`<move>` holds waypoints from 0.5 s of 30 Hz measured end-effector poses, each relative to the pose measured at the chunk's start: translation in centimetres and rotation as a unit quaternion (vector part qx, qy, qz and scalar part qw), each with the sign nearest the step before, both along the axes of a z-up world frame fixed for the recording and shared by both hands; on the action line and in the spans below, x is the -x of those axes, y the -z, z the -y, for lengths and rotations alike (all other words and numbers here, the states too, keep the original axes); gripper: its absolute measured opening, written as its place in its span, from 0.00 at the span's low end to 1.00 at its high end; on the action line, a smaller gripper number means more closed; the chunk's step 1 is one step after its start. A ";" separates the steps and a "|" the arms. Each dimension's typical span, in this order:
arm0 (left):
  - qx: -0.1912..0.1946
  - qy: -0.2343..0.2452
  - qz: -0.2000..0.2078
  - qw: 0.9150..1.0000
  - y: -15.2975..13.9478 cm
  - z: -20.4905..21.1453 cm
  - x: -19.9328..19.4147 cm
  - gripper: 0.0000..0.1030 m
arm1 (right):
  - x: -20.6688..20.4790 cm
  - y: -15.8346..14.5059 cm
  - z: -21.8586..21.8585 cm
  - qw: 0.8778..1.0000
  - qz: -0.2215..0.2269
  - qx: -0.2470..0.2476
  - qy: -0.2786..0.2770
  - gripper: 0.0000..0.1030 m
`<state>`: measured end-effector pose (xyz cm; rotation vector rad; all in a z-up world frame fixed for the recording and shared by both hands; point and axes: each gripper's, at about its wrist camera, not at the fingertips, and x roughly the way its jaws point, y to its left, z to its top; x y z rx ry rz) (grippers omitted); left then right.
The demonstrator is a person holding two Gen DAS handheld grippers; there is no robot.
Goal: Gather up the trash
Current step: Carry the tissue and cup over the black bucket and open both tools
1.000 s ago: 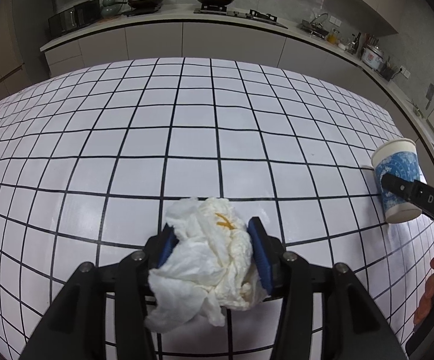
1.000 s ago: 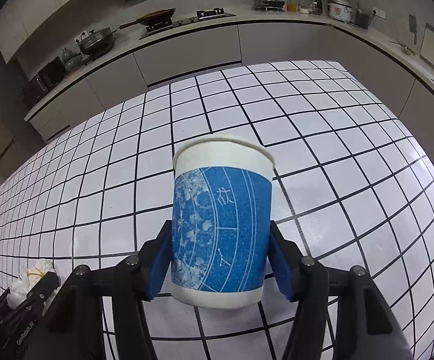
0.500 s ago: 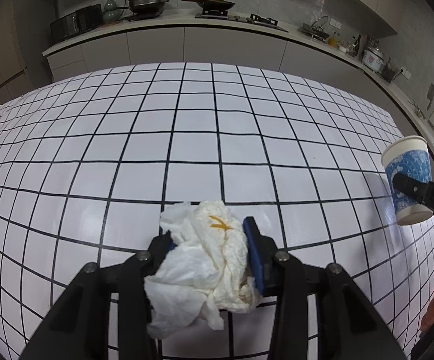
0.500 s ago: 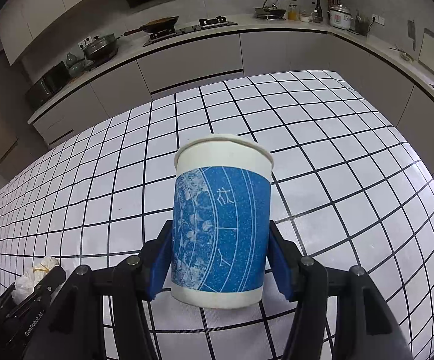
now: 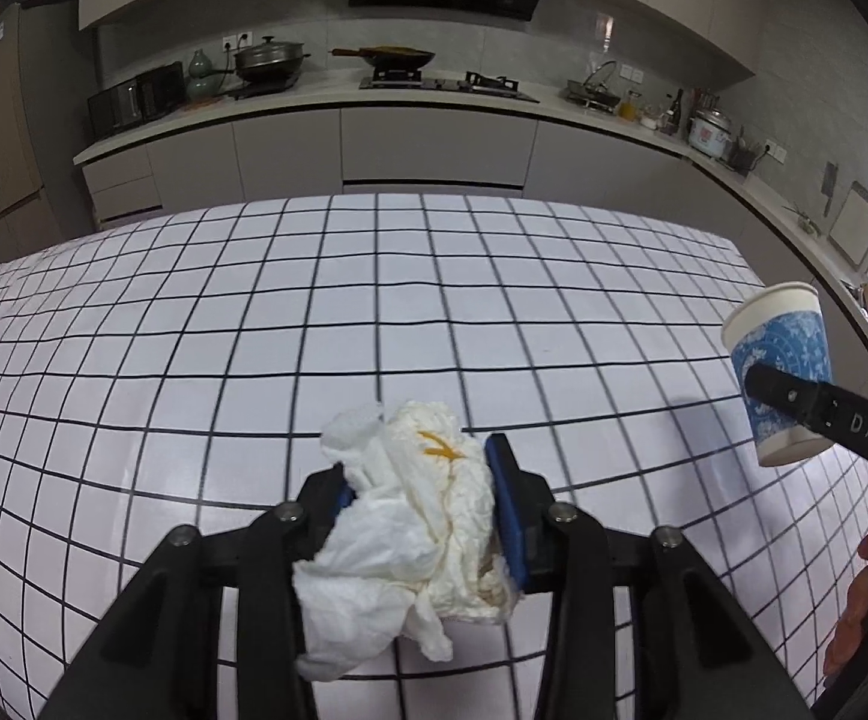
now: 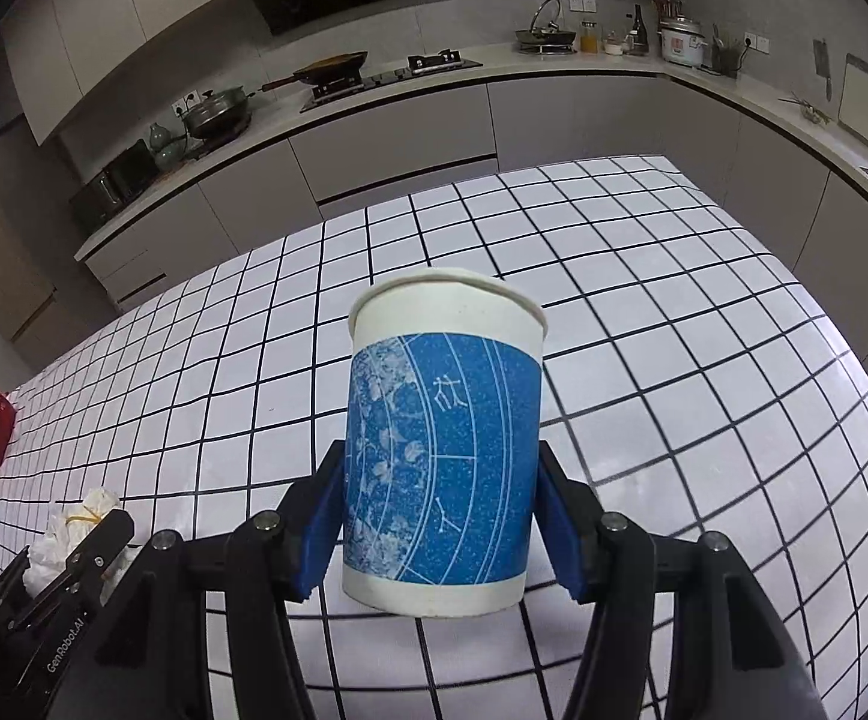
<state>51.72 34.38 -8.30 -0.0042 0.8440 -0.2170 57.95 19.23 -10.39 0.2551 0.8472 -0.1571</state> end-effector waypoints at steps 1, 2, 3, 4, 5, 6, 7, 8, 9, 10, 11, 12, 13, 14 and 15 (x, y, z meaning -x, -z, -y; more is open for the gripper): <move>0.001 0.005 0.001 1.000 -0.1 0.4 0.2 0.40 | 0.6 -0.3 0.3 1.000 0.004 0.001 0.003 0.58; 0.003 0.012 0.001 1.000 -0.3 0.9 0.4 0.40 | 1.1 -0.6 0.7 1.000 0.007 0.002 0.006 0.58; 0.005 0.018 0.002 1.000 -0.4 1.3 0.5 0.40 | 1.8 -0.9 1.1 1.000 0.011 0.001 0.010 0.58; 0.007 0.026 0.002 1.000 -0.5 1.9 0.6 0.40 | 2.4 -1.2 1.7 1.000 0.013 0.002 0.014 0.58; 0.008 0.034 0.003 0.999 -0.7 2.6 0.8 0.40 | 3.0 -1.4 2.2 1.000 0.015 0.004 0.019 0.58; 0.009 0.041 0.005 0.999 -0.8 3.3 0.8 0.40 | 3.6 -1.6 2.8 1.000 0.016 0.007 0.023 0.58; 0.010 0.048 0.007 0.999 -1.0 4.1 1.0 0.40 | 4.3 -1.9 3.6 0.999 0.018 0.008 0.028 0.58; 0.011 0.053 0.008 0.999 -1.1 4.7 1.3 0.40 | 4.9 -2.0 4.3 0.999 0.019 0.008 0.032 0.58; 0.013 0.059 0.007 0.998 -1.2 5.5 1.5 0.40 | 5.6 -2.1 5.2 0.999 0.019 0.008 0.037 0.58; 0.013 0.065 0.007 0.998 -1.3 6.2 1.8 0.40 | 6.3 -2.3 5.9 0.999 0.020 0.008 0.041 0.58; 0.012 0.073 0.008 0.997 -1.5 7.2 2.2 0.40 | 6.9 -2.3 6.7 0.999 0.021 0.007 0.046 0.58; 0.009 0.080 0.009 0.997 -1.6 8.1 2.5 0.40 | 7.6 -2.4 7.6 0.998 0.022 0.005 0.051 0.58; 0.007 0.086 0.010 0.996 -1.7 8.9 2.9 0.40 | 8.3 -2.4 8.5 0.998 0.023 0.003 0.055 0.58; 0.005 0.093 0.011 0.996 -1.9 10.0 3.3 0.40 | 9.2 -2.4 9.7 0.998 0.024 0.002 0.059 0.58; 0.002 0.100 0.013 0.995 -2.0 11.2 3.6 0.40 | 10.0 -2.4 10.8 0.998 0.025 0.001 0.063 0.58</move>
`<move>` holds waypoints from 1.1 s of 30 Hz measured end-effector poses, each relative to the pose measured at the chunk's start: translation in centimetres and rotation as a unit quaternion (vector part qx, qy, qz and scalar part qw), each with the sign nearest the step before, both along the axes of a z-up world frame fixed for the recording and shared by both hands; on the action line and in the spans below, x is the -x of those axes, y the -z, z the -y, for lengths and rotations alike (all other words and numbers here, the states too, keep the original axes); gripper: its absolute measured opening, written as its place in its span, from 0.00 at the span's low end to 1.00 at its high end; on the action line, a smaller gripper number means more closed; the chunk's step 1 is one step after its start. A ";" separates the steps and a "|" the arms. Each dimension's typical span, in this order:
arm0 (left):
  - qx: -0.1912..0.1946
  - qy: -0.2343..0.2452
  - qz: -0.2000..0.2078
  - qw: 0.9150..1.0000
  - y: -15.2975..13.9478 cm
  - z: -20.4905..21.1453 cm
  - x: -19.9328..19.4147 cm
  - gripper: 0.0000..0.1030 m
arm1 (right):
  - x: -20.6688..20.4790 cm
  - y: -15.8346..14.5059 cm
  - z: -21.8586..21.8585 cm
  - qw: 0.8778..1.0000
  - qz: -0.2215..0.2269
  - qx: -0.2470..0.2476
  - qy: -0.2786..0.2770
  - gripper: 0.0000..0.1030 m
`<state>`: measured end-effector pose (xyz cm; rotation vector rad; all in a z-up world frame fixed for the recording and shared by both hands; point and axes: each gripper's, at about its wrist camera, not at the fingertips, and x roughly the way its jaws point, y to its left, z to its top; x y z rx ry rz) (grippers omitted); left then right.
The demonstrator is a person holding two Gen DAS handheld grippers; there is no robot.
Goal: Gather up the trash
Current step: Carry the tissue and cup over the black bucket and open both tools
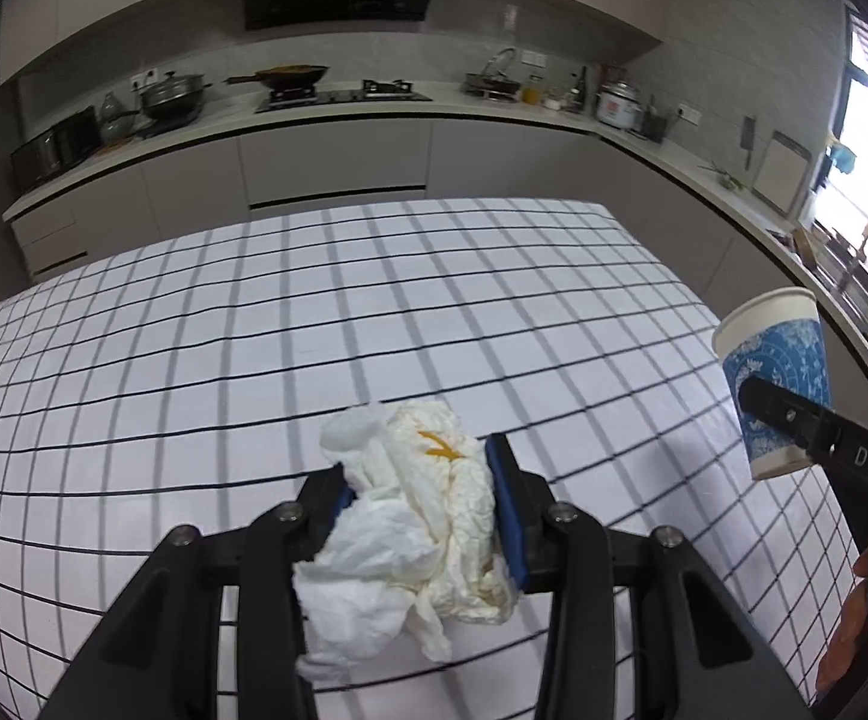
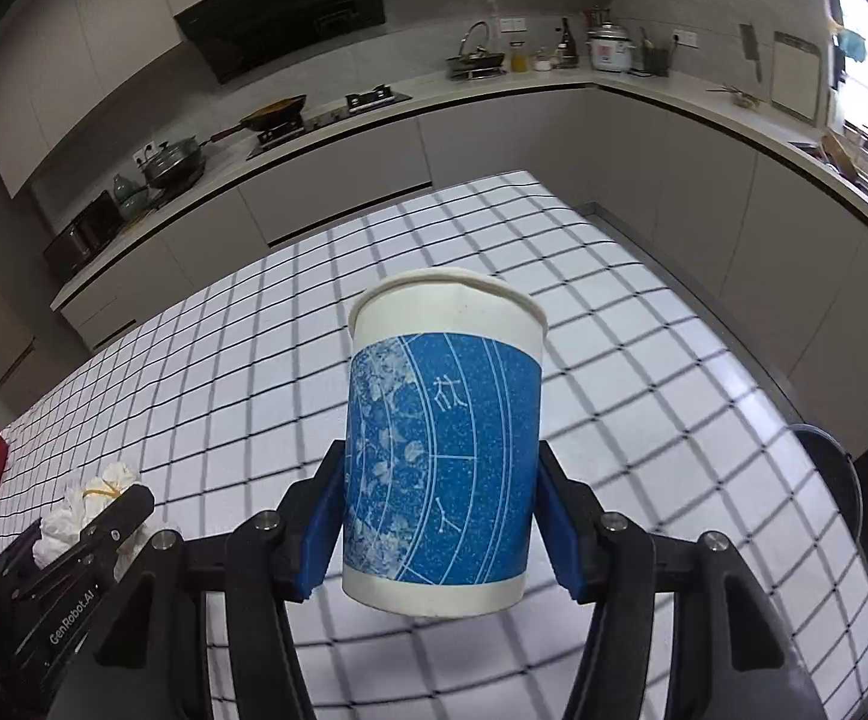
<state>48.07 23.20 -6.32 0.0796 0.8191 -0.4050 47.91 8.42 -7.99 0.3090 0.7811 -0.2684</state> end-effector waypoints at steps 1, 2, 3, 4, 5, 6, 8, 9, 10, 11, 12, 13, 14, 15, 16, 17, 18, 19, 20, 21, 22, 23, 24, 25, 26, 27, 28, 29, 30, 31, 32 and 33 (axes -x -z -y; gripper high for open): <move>-0.002 0.006 0.001 1.000 -0.1 1.2 0.3 0.40 | 0.9 0.0 1.3 1.000 0.001 -0.002 0.004 0.58; -0.003 0.012 0.002 1.000 -0.2 2.5 0.8 0.40 | 1.7 0.0 2.6 1.000 0.003 -0.004 0.008 0.58; -0.005 0.016 0.004 1.000 -0.3 3.6 1.3 0.40 | 2.7 0.0 4.2 1.000 0.005 -0.007 0.013 0.58; -0.008 0.023 0.007 1.000 -0.3 5.5 2.0 0.40 | 3.7 0.0 5.9 1.000 0.008 -0.010 0.017 0.58; -0.011 0.027 0.009 1.000 -0.4 6.9 2.8 0.40 | 4.7 0.0 7.6 1.000 0.011 -0.013 0.021 0.58; -0.013 0.033 0.011 0.999 -0.4 9.2 3.6 0.40 | 5.6 0.0 9.4 0.999 0.014 -0.016 0.023 0.58; -0.017 0.039 0.009 0.999 -0.2 12.8 5.5 0.40 | 8.0 0.2 14.0 0.999 0.021 -0.027 0.026 0.58; -0.018 0.040 0.009 0.999 -0.1 14.5 6.4 0.40 | 9.0 0.3 16.1 0.999 0.024 -0.031 0.026 0.58; -0.016 0.043 0.005 0.999 0.1 16.6 7.4 0.40 | 10.3 0.5 19.1 0.999 0.027 -0.037 0.026 0.58; -0.013 0.046 0.001 0.999 0.1 18.5 8.2 0.40 | 11.3 0.6 21.4 0.998 0.029 -0.043 0.025 0.58; -0.009 0.049 -0.004 0.999 0.2 20.4 9.0 0.40 | 12.3 0.7 23.5 0.998 0.030 -0.045 0.026 0.58; -0.004 0.055 -0.013 0.998 0.3 22.1 9.6 0.40 | 13.7 0.7 26.4 0.998 0.030 -0.041 0.030 0.58; 0.003 0.065 -0.026 0.998 0.4 24.3 10.2 0.40 | 14.9 0.7 28.7 0.998 0.027 -0.036 0.036 0.58; 0.006 0.075 -0.039 0.996 0.5 26.3 10.7 0.40 | 15.9 0.7 30.4 0.998 0.023 -0.032 0.042 0.58; 0.007 0.084 -0.049 0.995 0.5 28.1 11.0 0.40 | 17.1 0.8 32.5 0.998 0.017 -0.028 0.051 0.58; 0.010 0.097 -0.063 0.993 0.6 30.0 11.5 0.40 | 18.4 1.1 34.6 0.998 0.010 -0.025 0.062 0.58; 0.014 0.106 -0.077 0.991 0.7 31.6 11.8 0.40 | 19.2 1.5 36.2 0.997 0.002 -0.022 0.069 0.58; 0.017 0.113 -0.087 0.990 0.9 33.5 12.5 0.40 | 20.1 2.2 37.9 0.997 -0.011 -0.016 0.074 0.58; 0.016 0.125 -0.099 0.987 1.2 35.1 12.9 0.40 | 20.6 2.8 38.9 0.997 -0.018 -0.012 0.077 0.58; 0.011 0.135 -0.110 0.985 1.8 36.8 13.4 0.40 | 21.1 3.6 39.9 0.996 -0.026 -0.011 0.080 0.58; 0.006 0.140 -0.123 0.982 2.5 38.1 13.7 0.40 | 21.4 4.9 41.0 0.996 -0.039 -0.017 0.081 0.58; -0.001 0.146 -0.140 0.979 3.4 39.5 13.9 0.40 | 21.5 6.2 41.7 0.995 -0.050 -0.029 0.081 0.58; -0.008 0.150 -0.153 0.977 4.2 40.7 14.2 0.40 | 21.2 7.5 42.2 0.994 -0.059 -0.043 0.078 0.58; -0.019 0.148 -0.161 0.976 5.2 41.6 14.3 0.41 | 20.9 8.9 42.6 0.993 -0.070 -0.055 0.074 0.58; -0.030 0.146 -0.166 0.975 6.0 42.3 14.4 0.41 | 20.6 10.1 42.8 0.992 -0.081 -0.063 0.069 0.58; -0.041 0.143 -0.175 0.973 6.9 42.8 14.4 0.41 | 20.3 11.1 43.0 0.992 -0.089 -0.069 0.061 0.58; -0.049 0.136 -0.183 0.972 7.6 43.2 14.2 0.42 | 20.0 12.1 43.0 0.991 -0.097 -0.074 0.053 0.59; -0.059 0.126 -0.187 0.972 8.2 43.4 14.1 0.42 | 19.5 13.1 43.0 0.990 -0.106 -0.076 0.045 0.59; -0.067 0.120 -0.186 0.973 8.7 43.6 14.4 0.42 | 19.1 13.9 43.2 0.990 -0.114 -0.078 0.039 0.60; -0.080 0.115 -0.180 0.974 9.1 43.8 14.3 0.44 | 19.0 14.6 43.4 0.989 -0.117 -0.082 0.037 0.61; -0.092 0.109 -0.177 0.974 9.4 44.0 14.2 0.45 | 18.7 15.3 43.8 0.988 -0.121 -0.087 0.035 0.61; -0.099 0.102 -0.178 0.974 9.7 44.1 14.2 0.50 | 18.6 15.9 43.9 0.987 -0.129 -0.089 0.032 0.62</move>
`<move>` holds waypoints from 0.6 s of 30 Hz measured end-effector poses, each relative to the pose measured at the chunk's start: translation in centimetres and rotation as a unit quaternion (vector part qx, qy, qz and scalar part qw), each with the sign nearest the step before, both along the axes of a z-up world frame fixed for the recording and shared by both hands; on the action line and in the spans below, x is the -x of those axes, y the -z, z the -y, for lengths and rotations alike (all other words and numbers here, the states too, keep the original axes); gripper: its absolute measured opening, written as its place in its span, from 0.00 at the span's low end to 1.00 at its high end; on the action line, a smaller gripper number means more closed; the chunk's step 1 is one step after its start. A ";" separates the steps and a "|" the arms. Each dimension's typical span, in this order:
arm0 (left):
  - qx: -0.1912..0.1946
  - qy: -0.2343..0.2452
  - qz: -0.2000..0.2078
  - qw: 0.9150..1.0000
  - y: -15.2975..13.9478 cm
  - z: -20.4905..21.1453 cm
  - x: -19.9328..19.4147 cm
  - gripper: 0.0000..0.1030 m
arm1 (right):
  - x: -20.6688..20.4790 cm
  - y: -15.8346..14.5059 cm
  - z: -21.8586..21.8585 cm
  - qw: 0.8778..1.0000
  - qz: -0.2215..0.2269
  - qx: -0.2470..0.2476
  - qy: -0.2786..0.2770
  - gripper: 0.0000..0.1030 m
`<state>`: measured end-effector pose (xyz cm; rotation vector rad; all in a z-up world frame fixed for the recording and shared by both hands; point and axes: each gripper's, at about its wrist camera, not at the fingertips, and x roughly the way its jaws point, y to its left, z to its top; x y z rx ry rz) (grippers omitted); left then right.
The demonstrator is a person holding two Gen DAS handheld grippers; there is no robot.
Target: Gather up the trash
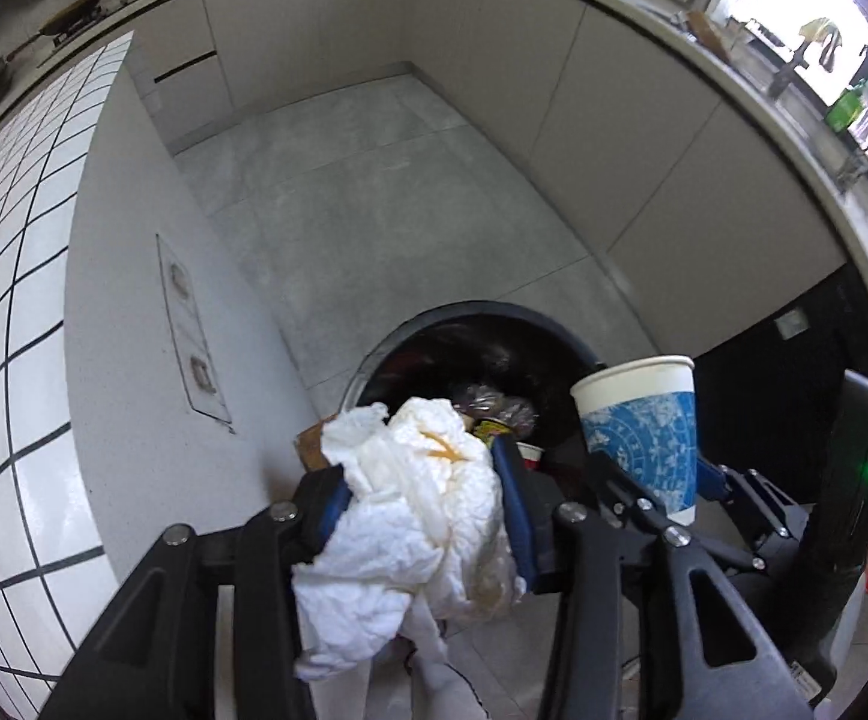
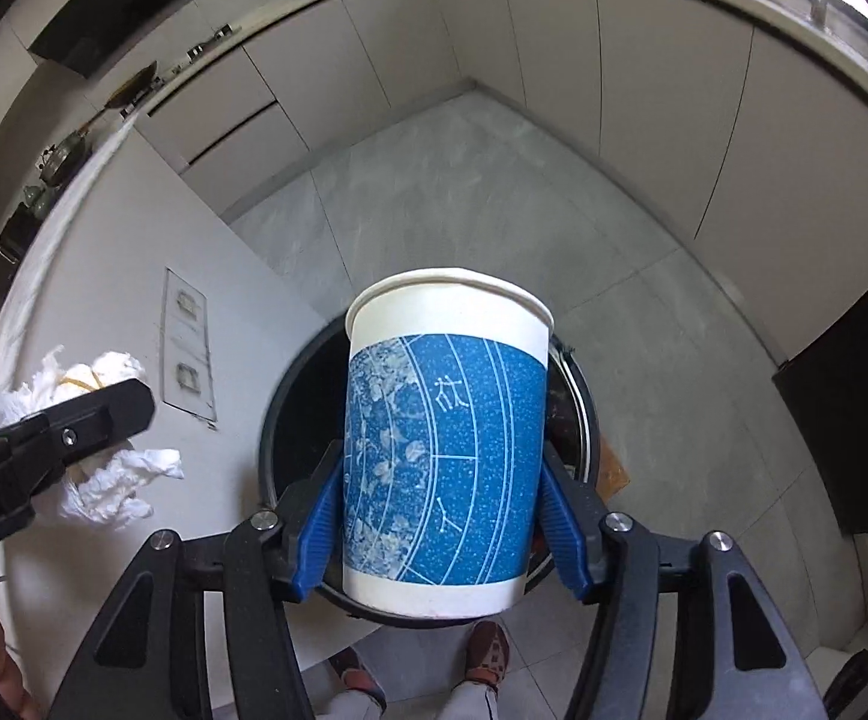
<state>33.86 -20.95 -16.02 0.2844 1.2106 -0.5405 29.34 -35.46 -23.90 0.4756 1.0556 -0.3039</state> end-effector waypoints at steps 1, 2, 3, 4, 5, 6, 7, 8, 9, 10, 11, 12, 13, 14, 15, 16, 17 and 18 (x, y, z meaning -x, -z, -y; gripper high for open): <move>-0.005 -0.005 0.001 1.000 0.2 0.2 -0.1 0.60 | -0.2 0.8 0.2 1.000 -0.012 -0.004 -0.003 0.63; -0.013 -0.011 0.004 1.000 0.3 0.1 -0.2 0.65 | -0.5 1.2 0.2 1.000 -0.020 -0.006 -0.005 0.66; -0.017 -0.018 0.009 1.000 0.4 0.1 -0.2 0.73 | -0.5 1.5 0.3 1.000 -0.024 -0.007 -0.006 0.67; -0.017 -0.021 0.014 1.000 0.3 0.1 -0.2 0.74 | -0.4 1.7 0.4 1.000 -0.025 -0.006 -0.007 0.67; -0.017 -0.023 0.018 0.999 0.1 0.2 -0.1 0.74 | -0.3 1.7 0.6 1.000 -0.023 -0.004 -0.006 0.67; -0.017 -0.024 0.021 0.999 -0.1 0.1 0.0 0.74 | -0.1 1.4 0.7 1.000 -0.020 -0.004 -0.006 0.67; -0.015 -0.026 0.023 0.999 -0.5 0.0 0.2 0.74 | 0.2 1.3 0.8 1.000 -0.016 -0.004 -0.005 0.67; -0.008 -0.028 0.024 0.999 -0.8 0.4 0.4 0.74 | 0.3 1.0 0.8 1.000 -0.013 -0.004 -0.004 0.67; -0.001 -0.030 0.027 0.999 -1.2 0.5 0.8 0.74 | 0.6 0.6 0.9 1.000 -0.008 -0.004 -0.002 0.67; 0.005 -0.032 0.033 0.999 -1.9 0.4 1.1 0.74 | 0.9 0.0 1.0 1.000 -0.002 -0.004 -0.001 0.67; 0.009 -0.033 0.037 0.999 -2.4 0.5 1.1 0.74 | 1.5 -0.7 1.0 1.000 0.005 -0.003 0.001 0.67; 0.016 -0.033 0.045 0.998 -3.3 0.1 1.6 0.74 | 2.2 -1.5 1.0 1.000 0.012 -0.002 0.001 0.67; 0.021 -0.034 0.057 0.998 -4.3 -0.6 2.3 0.74 | 2.6 -2.2 0.9 1.000 0.018 0.000 0.001 0.67; 0.024 -0.034 0.065 0.997 -5.0 -0.9 2.4 0.74 | 3.2 -3.1 0.6 1.000 0.026 0.006 -0.002 0.67; 0.031 -0.032 0.074 0.996 -6.1 -1.7 3.2 0.74 | 3.7 -3.8 0.1 0.999 0.032 0.011 -0.006 0.67; 0.036 -0.032 0.080 0.996 -6.8 -2.4 3.6 0.74 | 4.2 -4.7 -0.3 0.999 0.038 0.018 -0.012 0.67; 0.041 -0.035 0.089 0.995 -7.8 -3.4 4.4 0.74 | 4.9 -5.7 -1.1 0.998 0.047 0.025 -0.018 0.67; 0.045 -0.039 0.099 0.993 -8.6 -4.4 5.0 0.75 | 5.3 -6.6 -1.8 0.998 0.055 0.029 -0.023 0.67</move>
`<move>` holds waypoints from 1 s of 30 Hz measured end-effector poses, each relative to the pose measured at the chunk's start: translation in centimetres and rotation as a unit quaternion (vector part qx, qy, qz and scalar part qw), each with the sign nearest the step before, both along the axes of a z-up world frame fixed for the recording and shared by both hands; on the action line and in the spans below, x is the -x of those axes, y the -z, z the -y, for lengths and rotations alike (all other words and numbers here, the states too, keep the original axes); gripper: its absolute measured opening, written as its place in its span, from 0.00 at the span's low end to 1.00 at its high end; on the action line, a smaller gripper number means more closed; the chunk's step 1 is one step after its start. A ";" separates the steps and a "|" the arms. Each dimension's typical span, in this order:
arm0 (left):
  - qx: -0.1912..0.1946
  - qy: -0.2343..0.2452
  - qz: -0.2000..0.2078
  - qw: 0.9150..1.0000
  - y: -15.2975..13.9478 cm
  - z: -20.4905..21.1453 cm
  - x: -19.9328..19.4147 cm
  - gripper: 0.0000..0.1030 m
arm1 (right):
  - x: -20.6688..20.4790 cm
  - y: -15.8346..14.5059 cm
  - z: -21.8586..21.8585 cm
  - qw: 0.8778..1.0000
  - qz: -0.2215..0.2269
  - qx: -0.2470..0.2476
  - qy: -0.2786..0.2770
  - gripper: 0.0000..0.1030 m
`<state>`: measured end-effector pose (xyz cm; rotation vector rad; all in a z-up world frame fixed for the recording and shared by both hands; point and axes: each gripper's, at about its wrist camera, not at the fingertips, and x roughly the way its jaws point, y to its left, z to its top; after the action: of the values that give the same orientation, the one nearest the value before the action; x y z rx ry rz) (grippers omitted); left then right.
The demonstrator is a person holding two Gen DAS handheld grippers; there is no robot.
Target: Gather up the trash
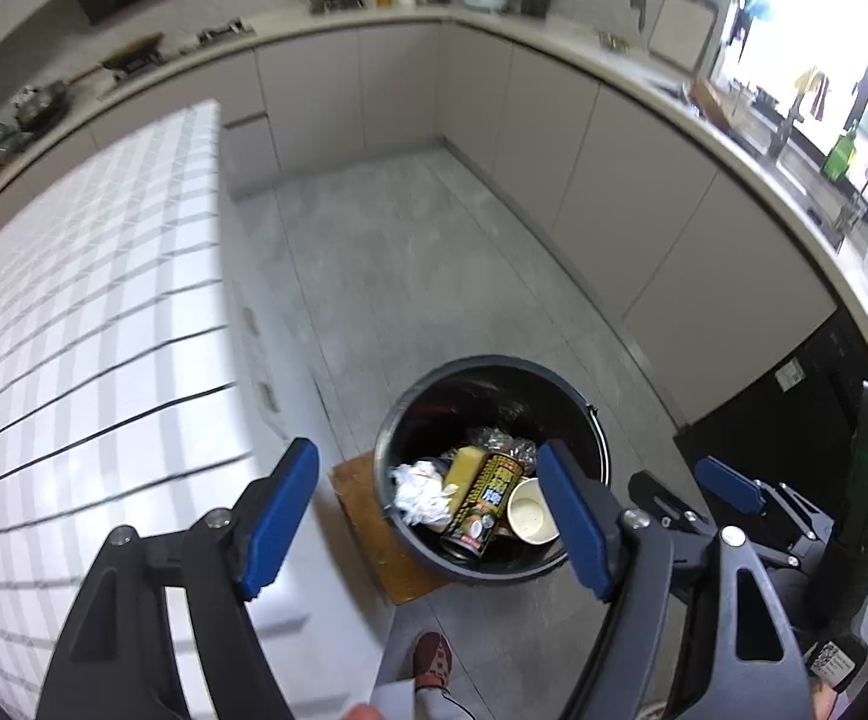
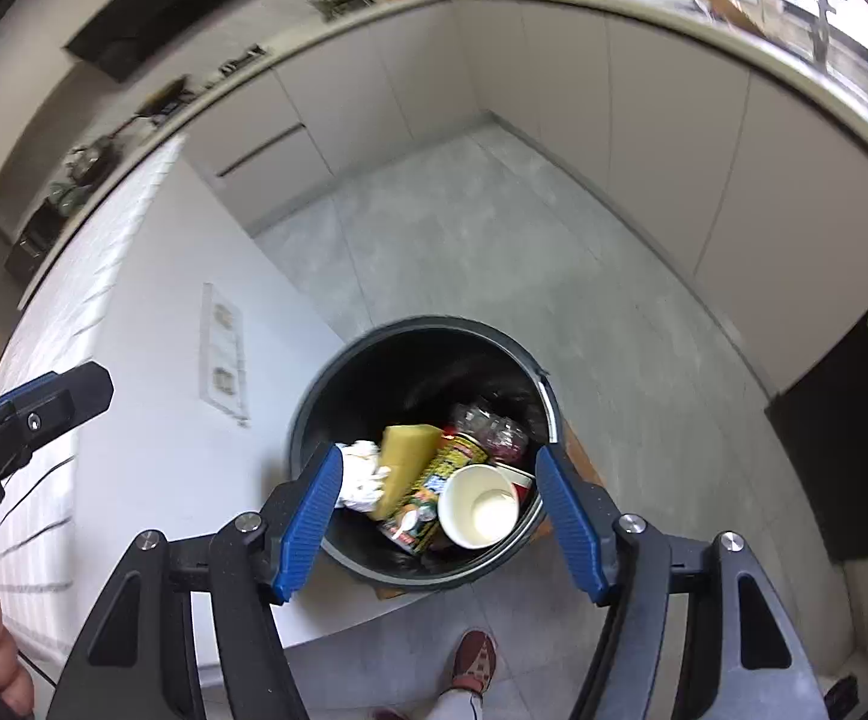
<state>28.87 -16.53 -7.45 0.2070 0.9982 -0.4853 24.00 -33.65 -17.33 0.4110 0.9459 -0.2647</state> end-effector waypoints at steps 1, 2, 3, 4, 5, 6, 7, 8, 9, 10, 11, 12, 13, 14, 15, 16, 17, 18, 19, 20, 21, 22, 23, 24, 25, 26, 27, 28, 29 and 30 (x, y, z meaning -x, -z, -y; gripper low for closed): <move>0.004 -0.004 0.008 1.000 -0.6 -0.8 0.6 0.77 | 0.7 -0.9 -0.9 1.000 0.009 0.004 -0.007 0.67; 0.009 -0.009 0.018 1.000 -1.4 -2.2 1.6 0.78 | 1.6 -1.7 -1.9 1.000 0.019 0.009 -0.014 0.67; 0.013 -0.014 0.026 0.999 -2.1 -3.5 2.6 0.80 | 2.4 -2.5 -2.8 0.999 0.027 0.015 -0.019 0.67; 0.017 -0.019 0.033 0.999 -2.3 -4.9 3.4 0.82 | 3.3 -3.2 -3.9 0.999 0.035 0.022 -0.026 0.67; 0.021 -0.025 0.040 0.999 -2.6 -6.3 4.5 0.83 | 4.3 -4.0 -5.3 0.998 0.043 0.029 -0.036 0.67; 0.025 -0.032 0.046 0.998 -2.9 -7.9 5.6 0.84 | 5.5 -4.6 -6.8 0.997 0.049 0.037 -0.044 0.67; 0.027 -0.040 0.050 0.998 -3.0 -9.3 6.6 0.87 | 6.3 -5.1 -8.0 0.996 0.053 0.042 -0.050 0.67; 0.029 -0.048 0.052 0.997 -2.9 -10.7 7.6 0.88 | 7.7 -5.6 -9.6 0.995 0.059 0.049 -0.059 0.67; 0.033 -0.053 0.052 0.997 -2.8 -11.9 8.6 0.90 | 8.9 -6.1 -11.0 0.994 0.065 0.054 -0.067 0.67; 0.036 -0.058 0.051 0.996 -2.6 -13.4 9.9 0.90 | 10.2 -6.8 -12.5 0.993 0.073 0.060 -0.074 0.69; 0.037 -0.064 0.050 0.996 -2.4 -14.6 11.0 0.90 | 11.8 -7.3 -14.1 0.991 0.079 0.065 -0.081 0.70; 0.034 -0.069 0.050 0.996 -2.1 -15.6 12.1 0.90 | 13.3 -7.7 -15.6 0.990 0.085 0.068 -0.087 0.70; 0.029 -0.075 0.048 0.996 -1.9 -16.5 13.0 0.90 | 14.3 -7.8 -16.8 0.990 0.087 0.071 -0.090 0.70; 0.026 -0.082 0.045 0.995 -1.8 -17.2 13.8 0.90 | 15.3 -8.1 -17.9 0.989 0.088 0.074 -0.093 0.70; 0.024 -0.091 0.044 0.995 -1.6 -18.3 15.0 0.90 | 16.3 -8.4 -18.8 0.988 0.089 0.076 -0.096 0.70; 0.022 -0.099 0.048 0.994 -1.8 -18.9 15.9 0.90 | 17.4 -8.8 -19.7 0.988 0.093 0.080 -0.097 0.70; 0.018 -0.110 0.054 0.992 -1.8 -19.8 17.0 0.90 | 18.6 -9.3 -20.6 0.987 0.101 0.088 -0.093 0.70; 0.016 -0.116 0.060 0.991 -2.0 -20.4 18.0 0.90 | 19.7 -9.9 -21.4 0.985 0.109 0.102 -0.087 0.71; 0.013 -0.121 0.064 0.991 -2.1 -20.6 18.7 0.90 | 20.7 -10.4 -22.1 0.983 0.116 0.118 -0.082 0.72; 0.012 -0.127 0.066 0.990 -2.2 -21.0 19.5 0.90 | 21.5 -10.8 -22.5 0.981 0.122 0.129 -0.076 0.73; 0.013 -0.133 0.068 0.989 -2.4 -21.1 20.1 0.90 | 22.4 -11.3 -22.8 0.979 0.131 0.137 -0.070 0.75; 0.016 -0.138 0.070 0.988 -2.5 -21.1 20.8 0.90 | 23.1 -11.5 -22.9 0.978 0.138 0.141 -0.069 0.75; 0.018 -0.140 0.071 0.987 -2.6 -21.0 21.3 0.90 | 23.6 -11.8 -22.9 0.977 0.143 0.145 -0.067 0.75; 0.018 -0.141 0.074 0.987 -2.8 -20.6 21.9 0.90 | 24.0 -11.9 -22.5 0.976 0.145 0.147 -0.063 0.75; 0.020 -0.142 0.075 0.987 -2.7 -20.7 22.4 0.90 | 24.6 -12.1 -22.1 0.977 0.147 0.146 -0.060 0.75; 0.022 -0.142 0.078 0.987 -2.8 -20.1 23.0 0.90 | 25.0 -12.2 -21.6 0.977 0.148 0.141 -0.061 0.75; 0.023 -0.142 0.079 0.986 -2.7 -20.1 23.5 0.90 | 25.3 -12.2 -21.0 0.977 0.148 0.137 -0.061 0.75; 0.022 -0.142 0.081 0.986 -2.8 -19.4 24.0 0.90 | 25.5 -12.3 -20.5 0.978 0.147 0.138 -0.062 0.75; 0.022 -0.143 0.082 0.986 -2.8 -18.6 24.6 0.90 | 25.8 -12.3 -20.0 0.978 0.145 0.136 -0.066 0.75; 0.023 -0.144 0.081 0.986 -3.0 -18.3 25.2 0.90 | 26.2 -12.3 -19.6 0.978 0.145 0.133 -0.069 0.75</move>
<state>3.65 1.74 -4.48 0.0572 0.8396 -0.2227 -2.17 -14.02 -5.06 0.1318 0.6390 -0.1948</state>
